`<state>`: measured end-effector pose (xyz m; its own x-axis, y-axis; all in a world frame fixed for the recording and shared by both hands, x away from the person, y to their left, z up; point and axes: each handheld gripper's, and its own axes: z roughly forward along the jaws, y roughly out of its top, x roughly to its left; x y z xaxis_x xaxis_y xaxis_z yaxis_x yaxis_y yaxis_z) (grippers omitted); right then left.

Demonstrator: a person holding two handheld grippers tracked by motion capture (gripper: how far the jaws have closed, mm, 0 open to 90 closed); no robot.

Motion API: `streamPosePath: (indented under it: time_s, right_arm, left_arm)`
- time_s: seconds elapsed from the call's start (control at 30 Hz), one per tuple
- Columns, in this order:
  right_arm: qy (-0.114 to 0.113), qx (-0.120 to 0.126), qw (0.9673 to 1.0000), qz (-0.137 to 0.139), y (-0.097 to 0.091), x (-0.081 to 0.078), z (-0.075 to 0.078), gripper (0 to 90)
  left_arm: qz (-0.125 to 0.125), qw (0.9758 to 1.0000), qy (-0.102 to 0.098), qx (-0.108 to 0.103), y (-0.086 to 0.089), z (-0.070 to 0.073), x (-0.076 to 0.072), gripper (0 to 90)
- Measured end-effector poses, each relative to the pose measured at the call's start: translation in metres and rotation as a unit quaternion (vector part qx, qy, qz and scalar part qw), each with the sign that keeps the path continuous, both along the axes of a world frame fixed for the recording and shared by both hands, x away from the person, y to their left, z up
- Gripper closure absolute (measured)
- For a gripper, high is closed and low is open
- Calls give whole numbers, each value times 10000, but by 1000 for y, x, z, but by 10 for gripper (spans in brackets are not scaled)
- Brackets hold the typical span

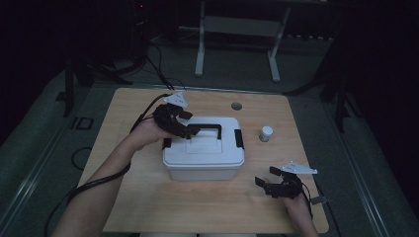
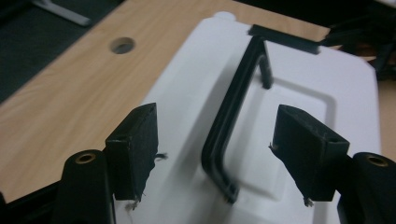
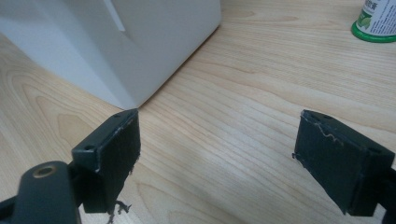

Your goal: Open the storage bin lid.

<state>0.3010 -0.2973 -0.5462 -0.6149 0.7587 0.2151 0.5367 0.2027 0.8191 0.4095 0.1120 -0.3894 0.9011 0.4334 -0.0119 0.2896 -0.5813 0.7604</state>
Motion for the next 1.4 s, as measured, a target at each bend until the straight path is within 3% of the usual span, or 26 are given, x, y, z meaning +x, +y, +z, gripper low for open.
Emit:
streamPosePath:
  time_s: [0.17,0.4,0.5,0.63,0.7,0.73,0.9,1.13,1.4]
  right_arm:
    - [-3,8,10000,11,0,0,0,142]
    - [-1,15,10000,23,-1,0,-1,142]
    - [1,18,10000,29,-1,0,-1,142]
    - [15,-1,10000,29,-2,0,-3,143]
    - [23,2,10000,27,-1,0,-3,143]
    - [29,-4,10000,27,-1,0,-3,143]
    - [43,21,10000,18,-1,0,-3,143]
    - [39,43,10000,19,-2,0,-3,143]
    - [43,46,10000,23,-2,0,-4,143]
  left_arm:
    - [-269,9994,122,185,-12,-1,7,447]
    - [-602,9968,95,518,-23,-3,10,578]
    - [-607,9968,-40,514,-23,-5,10,659]
    - [-860,9956,32,369,-20,-5,10,743]
    - [-1013,9942,-7,372,-20,-4,8,751]
    - [-1131,9929,73,358,-20,-3,8,770]
    - [-1434,9883,-120,511,-21,-1,3,818]
    - [-1557,9857,-282,579,-22,0,2,834]
    - [-1571,9858,-275,535,-22,3,2,835]
